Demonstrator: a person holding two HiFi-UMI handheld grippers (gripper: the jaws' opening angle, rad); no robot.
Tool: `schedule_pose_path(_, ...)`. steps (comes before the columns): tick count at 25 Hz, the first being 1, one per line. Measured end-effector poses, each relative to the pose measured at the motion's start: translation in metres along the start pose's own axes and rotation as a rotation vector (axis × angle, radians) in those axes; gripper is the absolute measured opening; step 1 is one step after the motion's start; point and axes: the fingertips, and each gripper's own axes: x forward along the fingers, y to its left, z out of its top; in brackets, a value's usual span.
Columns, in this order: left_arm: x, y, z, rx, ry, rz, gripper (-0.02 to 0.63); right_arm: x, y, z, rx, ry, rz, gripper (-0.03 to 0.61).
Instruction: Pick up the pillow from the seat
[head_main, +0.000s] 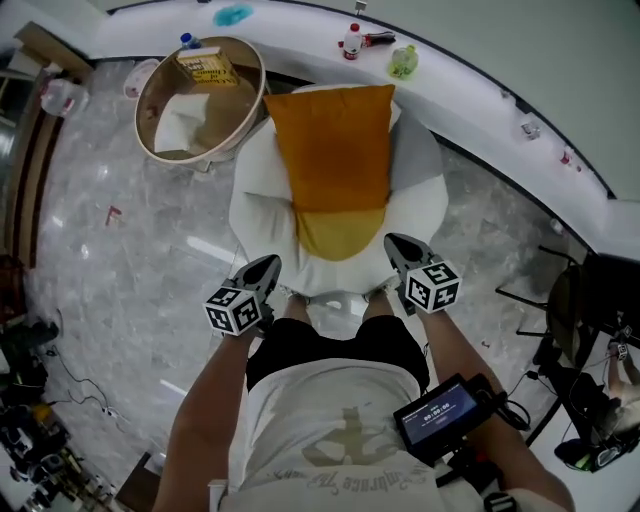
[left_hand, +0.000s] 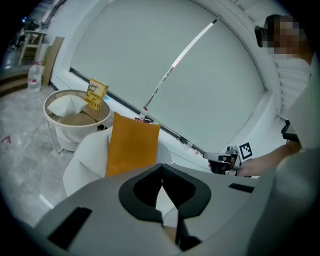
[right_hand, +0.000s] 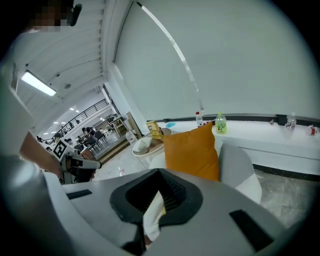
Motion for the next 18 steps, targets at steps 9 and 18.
schedule_pose_path(9,0.076,-0.006,-0.035,0.075,0.141,0.002,0.009,0.009,-0.065,-0.037,0.084,0.028,-0.051,0.012)
schedule_pose_path(18,0.112,0.014,-0.052,0.065,0.170,-0.021,0.009,0.043,-0.082,-0.076,0.118,0.070,-0.047,0.012)
